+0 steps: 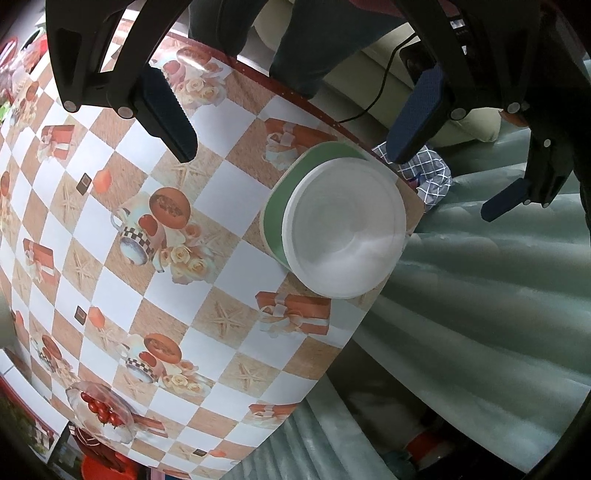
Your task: Organize plates and bowls
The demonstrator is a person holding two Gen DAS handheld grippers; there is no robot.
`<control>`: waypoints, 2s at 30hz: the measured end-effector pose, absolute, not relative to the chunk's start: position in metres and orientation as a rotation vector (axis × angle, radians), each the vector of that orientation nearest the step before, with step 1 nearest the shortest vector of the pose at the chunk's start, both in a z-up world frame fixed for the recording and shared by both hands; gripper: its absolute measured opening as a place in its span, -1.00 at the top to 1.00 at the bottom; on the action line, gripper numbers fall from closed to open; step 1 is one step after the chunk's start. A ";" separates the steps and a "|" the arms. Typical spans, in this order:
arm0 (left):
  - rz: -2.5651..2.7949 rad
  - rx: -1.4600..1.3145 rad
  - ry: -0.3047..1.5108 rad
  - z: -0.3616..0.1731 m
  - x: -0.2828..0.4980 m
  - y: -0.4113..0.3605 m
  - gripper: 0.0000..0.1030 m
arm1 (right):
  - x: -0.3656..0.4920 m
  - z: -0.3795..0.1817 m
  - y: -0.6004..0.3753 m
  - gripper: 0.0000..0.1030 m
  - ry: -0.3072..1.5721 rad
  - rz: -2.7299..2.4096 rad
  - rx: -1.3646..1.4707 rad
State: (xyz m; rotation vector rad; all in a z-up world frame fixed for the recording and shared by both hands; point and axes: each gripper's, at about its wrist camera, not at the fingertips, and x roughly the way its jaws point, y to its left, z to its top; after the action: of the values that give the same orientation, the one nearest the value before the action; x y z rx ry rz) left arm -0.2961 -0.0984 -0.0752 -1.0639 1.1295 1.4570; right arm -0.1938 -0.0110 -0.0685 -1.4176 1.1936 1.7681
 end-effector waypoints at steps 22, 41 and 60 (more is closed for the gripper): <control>1.456 -1.046 1.169 -0.063 -0.279 -0.089 -0.99 | -0.191 -0.057 -0.010 -1.00 1.059 1.778 -1.475; 1.442 -1.052 1.196 -0.064 -0.269 -0.089 -0.99 | -0.188 -0.057 -0.009 -1.00 1.048 1.790 -1.503; 1.428 -1.062 1.199 -0.067 -0.269 -0.091 -0.99 | -0.184 -0.064 -0.011 -1.00 1.060 1.775 -1.520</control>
State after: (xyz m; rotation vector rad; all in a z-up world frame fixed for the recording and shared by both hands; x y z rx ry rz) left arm -0.2691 -0.0908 -0.0670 -1.0624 1.1992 1.4276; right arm -0.1842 -0.0111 -0.0637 -1.5201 1.0597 1.7750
